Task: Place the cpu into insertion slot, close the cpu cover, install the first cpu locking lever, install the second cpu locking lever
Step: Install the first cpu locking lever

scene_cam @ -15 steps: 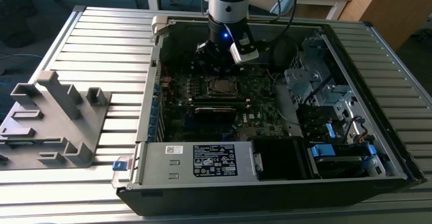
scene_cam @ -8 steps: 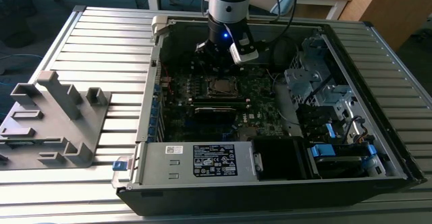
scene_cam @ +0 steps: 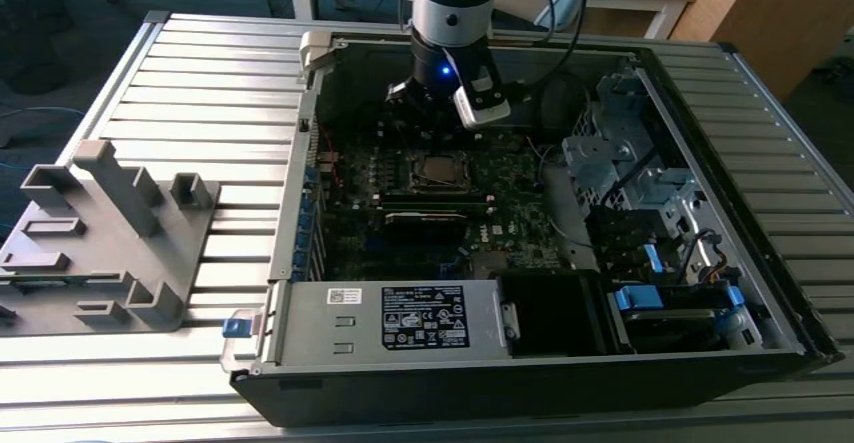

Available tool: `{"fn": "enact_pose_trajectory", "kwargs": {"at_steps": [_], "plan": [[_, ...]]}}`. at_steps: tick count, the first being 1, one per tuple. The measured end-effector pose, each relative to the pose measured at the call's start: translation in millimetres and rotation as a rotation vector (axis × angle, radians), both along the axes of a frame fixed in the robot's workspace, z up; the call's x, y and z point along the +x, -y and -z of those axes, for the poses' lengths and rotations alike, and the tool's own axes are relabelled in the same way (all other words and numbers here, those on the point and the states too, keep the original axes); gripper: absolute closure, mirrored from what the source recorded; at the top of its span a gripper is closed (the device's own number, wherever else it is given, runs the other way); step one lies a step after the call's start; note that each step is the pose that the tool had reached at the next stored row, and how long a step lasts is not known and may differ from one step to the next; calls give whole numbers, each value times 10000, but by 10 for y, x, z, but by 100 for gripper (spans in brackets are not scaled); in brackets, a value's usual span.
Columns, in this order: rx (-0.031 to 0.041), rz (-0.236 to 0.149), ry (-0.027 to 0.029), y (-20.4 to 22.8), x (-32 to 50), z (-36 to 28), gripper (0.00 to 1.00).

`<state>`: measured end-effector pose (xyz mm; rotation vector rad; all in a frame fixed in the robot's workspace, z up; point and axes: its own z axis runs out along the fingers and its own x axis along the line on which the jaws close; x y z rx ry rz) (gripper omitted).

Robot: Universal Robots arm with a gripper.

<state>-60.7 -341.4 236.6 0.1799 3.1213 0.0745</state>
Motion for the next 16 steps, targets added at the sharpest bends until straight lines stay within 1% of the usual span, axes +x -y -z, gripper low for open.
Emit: {"fn": "enact_pose_trajectory", "kwargs": {"at_steps": [6, 7, 9, 14, 15, 16], "plan": [[5, -3, -2, 1, -5, 3, 89], [5, -4, -6, 1, -5, 4, 89], [4, -7, -33, 1, -6, 7, 89], [5, -7, -45, 1, -6, 7, 89], [6, -9, -73, 1, -5, 8, 89], [9, -9, -178, 0, -3, 10, 89]]}}
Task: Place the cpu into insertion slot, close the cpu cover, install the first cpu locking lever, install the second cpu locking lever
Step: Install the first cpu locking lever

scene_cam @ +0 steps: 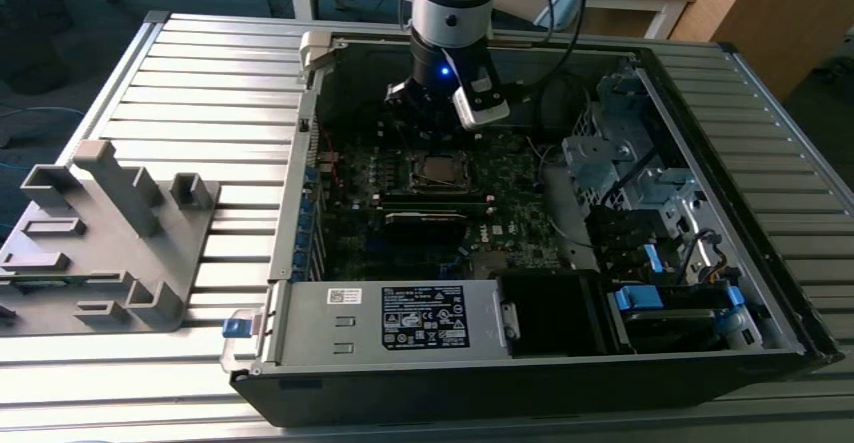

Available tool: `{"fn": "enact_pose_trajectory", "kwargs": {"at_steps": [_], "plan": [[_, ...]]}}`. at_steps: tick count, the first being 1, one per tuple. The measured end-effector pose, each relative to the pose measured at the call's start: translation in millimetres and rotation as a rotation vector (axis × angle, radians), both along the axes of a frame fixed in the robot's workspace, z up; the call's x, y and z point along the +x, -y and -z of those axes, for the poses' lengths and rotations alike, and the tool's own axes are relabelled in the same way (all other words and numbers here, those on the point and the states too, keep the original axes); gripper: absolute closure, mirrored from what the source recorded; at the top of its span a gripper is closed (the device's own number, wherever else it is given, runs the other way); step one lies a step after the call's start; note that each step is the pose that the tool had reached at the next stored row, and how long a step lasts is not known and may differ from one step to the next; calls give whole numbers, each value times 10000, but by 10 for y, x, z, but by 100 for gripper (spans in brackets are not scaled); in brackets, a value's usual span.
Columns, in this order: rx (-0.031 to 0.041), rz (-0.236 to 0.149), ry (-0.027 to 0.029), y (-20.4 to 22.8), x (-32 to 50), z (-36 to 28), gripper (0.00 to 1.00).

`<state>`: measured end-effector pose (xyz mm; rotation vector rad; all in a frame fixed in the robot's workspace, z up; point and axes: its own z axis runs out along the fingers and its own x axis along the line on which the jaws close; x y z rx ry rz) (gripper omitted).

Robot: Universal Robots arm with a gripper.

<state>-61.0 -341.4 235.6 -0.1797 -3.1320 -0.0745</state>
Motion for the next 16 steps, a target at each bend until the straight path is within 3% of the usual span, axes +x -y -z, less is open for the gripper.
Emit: {"fn": "enact_pose_trajectory", "kwargs": {"at_steps": [1, 9, 16], "plan": [[-2, 1, -89, 0, 0, -1, 89], [-5, -22, -120, 0, 0, -4, 89], [19, -52, -121, 0, 0, -88, 89]]}}
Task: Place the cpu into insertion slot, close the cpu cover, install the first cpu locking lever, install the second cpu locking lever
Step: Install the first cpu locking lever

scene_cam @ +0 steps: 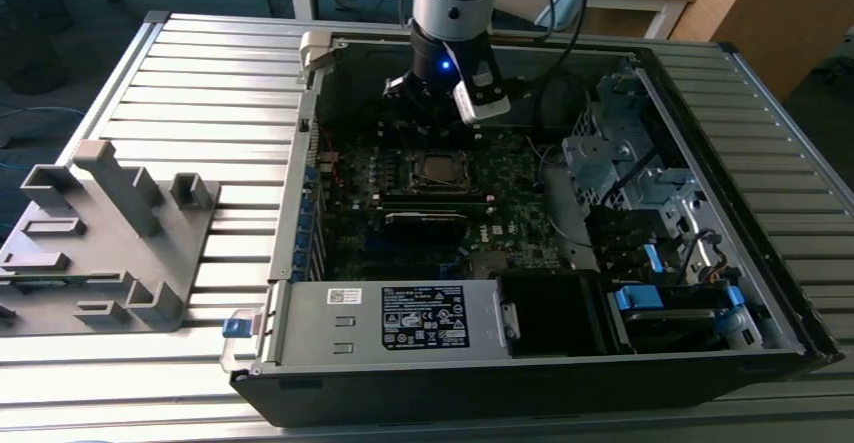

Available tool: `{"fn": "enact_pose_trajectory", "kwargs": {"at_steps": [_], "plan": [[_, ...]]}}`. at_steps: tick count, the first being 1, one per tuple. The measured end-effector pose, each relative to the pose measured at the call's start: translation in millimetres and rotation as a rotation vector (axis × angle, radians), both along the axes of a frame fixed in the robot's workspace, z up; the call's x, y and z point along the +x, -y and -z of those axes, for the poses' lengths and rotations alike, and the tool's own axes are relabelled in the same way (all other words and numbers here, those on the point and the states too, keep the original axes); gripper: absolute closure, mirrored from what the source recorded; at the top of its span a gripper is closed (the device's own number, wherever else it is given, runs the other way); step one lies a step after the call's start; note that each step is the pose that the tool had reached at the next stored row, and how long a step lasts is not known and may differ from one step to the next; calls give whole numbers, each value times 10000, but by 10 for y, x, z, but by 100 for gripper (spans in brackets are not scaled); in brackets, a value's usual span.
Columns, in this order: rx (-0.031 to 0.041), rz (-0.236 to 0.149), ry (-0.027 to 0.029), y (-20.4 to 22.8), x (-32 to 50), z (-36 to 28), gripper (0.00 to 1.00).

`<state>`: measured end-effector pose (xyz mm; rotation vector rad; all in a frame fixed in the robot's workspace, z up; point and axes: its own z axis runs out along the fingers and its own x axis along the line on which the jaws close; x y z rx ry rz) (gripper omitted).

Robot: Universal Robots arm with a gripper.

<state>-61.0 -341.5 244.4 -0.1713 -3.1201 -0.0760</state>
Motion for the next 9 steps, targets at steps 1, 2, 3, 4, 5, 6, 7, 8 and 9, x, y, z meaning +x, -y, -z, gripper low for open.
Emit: {"fn": "enact_pose_trajectory", "kwargs": {"at_steps": [1, 2, 3, 4, 5, 6, 7, 8, 9], "plan": [[7, -3, 0, 0, 0, -8, 89], [14, -6, 0, 0, 0, -15, 89], [17, -8, 1, 0, 0, -19, 89], [19, -9, 2, 0, 0, -18, 89], [19, -9, 2, 0, 0, -18, 89], [19, -9, 2, 0, 0, -19, 89], [18, -9, 1, 0, 0, -19, 89], [16, -9, 0, 0, 0, -20, 89], [17, -10, 0, 0, 0, -20, 89]]}}
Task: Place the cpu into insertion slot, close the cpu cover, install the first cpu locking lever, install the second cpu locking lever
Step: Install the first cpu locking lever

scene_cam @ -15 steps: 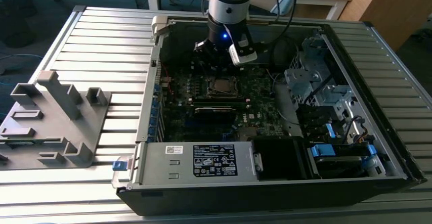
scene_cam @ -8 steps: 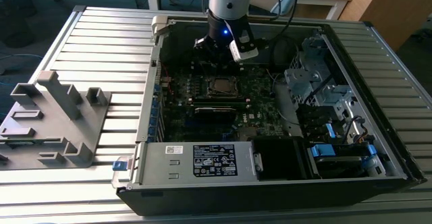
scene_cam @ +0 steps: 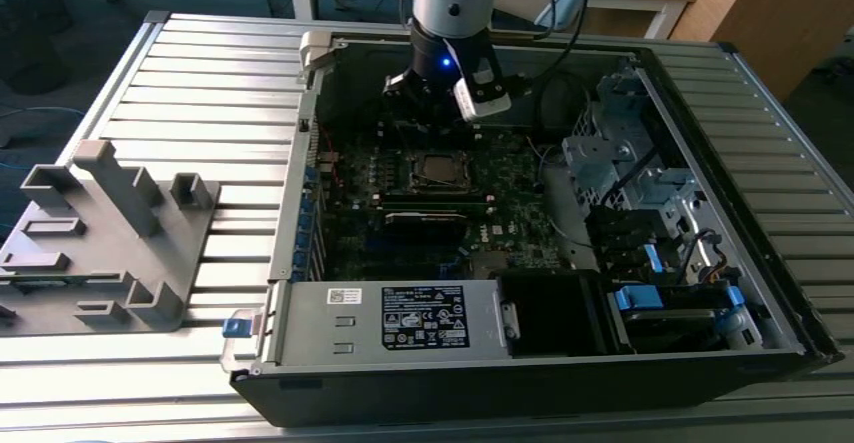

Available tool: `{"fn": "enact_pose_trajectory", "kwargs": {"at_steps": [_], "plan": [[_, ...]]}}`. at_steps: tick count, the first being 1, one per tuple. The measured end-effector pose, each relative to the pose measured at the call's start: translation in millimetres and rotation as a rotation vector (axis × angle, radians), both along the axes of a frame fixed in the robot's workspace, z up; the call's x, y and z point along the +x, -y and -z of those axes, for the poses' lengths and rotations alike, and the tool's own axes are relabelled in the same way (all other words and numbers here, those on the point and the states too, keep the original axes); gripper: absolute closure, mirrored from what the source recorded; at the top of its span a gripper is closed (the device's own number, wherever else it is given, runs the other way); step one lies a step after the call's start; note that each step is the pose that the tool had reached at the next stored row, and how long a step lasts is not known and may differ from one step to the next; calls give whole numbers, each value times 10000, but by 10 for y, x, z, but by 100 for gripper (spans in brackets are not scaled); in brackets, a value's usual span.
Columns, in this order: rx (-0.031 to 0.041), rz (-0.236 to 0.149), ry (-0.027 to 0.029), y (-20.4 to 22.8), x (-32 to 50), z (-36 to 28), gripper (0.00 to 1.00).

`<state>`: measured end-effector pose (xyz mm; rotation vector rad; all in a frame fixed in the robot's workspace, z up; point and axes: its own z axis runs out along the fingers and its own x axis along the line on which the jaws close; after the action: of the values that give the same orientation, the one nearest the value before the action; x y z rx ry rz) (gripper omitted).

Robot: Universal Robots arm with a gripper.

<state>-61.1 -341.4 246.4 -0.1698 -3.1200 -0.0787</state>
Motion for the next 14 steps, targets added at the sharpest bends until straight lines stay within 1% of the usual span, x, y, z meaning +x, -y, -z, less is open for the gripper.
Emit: {"fn": "enact_pose_trajectory", "kwargs": {"at_steps": [5, 14], "plan": [[-1, 0, 0, 0, -51, 0, 89], [-1, 2, 3, 0, -220, 0, 89]]}}
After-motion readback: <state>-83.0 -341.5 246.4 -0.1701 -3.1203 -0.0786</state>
